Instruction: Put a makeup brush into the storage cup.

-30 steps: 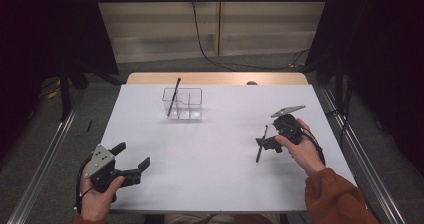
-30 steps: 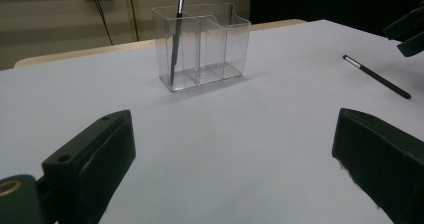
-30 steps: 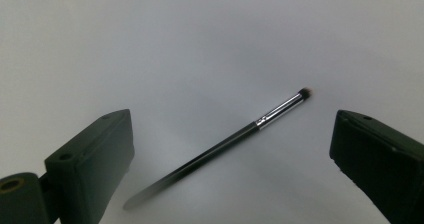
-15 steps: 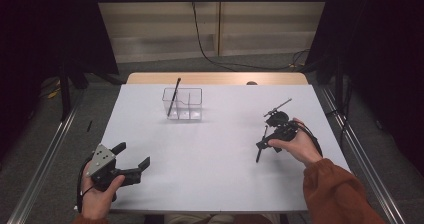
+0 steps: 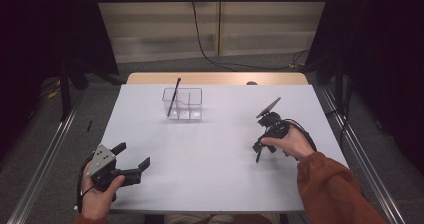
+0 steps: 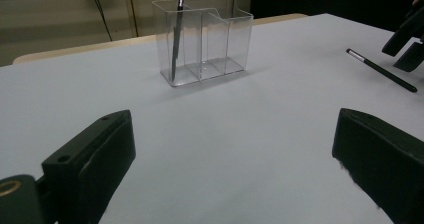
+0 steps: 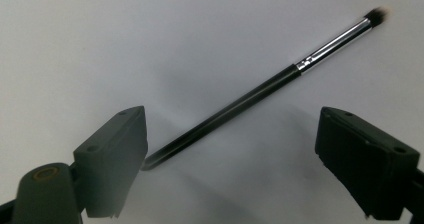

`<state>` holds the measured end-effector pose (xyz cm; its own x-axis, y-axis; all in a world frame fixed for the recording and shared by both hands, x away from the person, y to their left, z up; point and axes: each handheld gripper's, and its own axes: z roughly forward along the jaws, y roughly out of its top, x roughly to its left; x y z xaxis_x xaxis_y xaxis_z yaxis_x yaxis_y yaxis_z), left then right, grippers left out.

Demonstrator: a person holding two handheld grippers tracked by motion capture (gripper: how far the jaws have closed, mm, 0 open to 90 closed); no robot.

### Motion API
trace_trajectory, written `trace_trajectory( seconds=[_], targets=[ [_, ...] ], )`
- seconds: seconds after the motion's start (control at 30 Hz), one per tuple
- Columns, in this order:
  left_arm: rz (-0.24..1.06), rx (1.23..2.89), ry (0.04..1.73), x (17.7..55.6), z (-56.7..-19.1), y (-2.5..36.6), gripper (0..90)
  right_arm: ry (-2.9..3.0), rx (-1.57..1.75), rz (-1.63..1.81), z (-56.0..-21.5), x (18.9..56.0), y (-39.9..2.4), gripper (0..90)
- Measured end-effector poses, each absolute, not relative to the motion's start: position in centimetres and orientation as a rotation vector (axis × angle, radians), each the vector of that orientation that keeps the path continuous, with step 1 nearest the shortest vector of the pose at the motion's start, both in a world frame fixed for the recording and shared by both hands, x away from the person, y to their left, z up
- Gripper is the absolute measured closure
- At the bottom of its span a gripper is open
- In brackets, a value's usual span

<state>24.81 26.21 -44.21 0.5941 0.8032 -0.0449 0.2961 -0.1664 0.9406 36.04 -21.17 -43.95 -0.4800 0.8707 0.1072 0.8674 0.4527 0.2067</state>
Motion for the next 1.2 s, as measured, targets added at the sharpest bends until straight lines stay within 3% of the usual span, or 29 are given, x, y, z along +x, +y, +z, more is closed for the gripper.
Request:
trace_trajectory(
  seconds=[0.5, 0.87, 1.2],
  targets=[
    [0.588, 1.761, 0.895, 24.8, -44.3, 26.0, 3.6, 2.715, 1.528, 0.229, -45.3, 36.1, -19.9, 24.0],
    [0.592, 1.768, 0.889, 24.8, -44.3, 26.1, 3.6, 2.697, 1.533, 0.157, -45.5, 36.0, -19.3, 25.9],
    [0.596, 1.752, 0.895, 24.7, -44.3, 26.1, 3.6, 2.707, 1.532, 0.143, -45.1, 36.0, -19.6, 47.8]
  ],
)
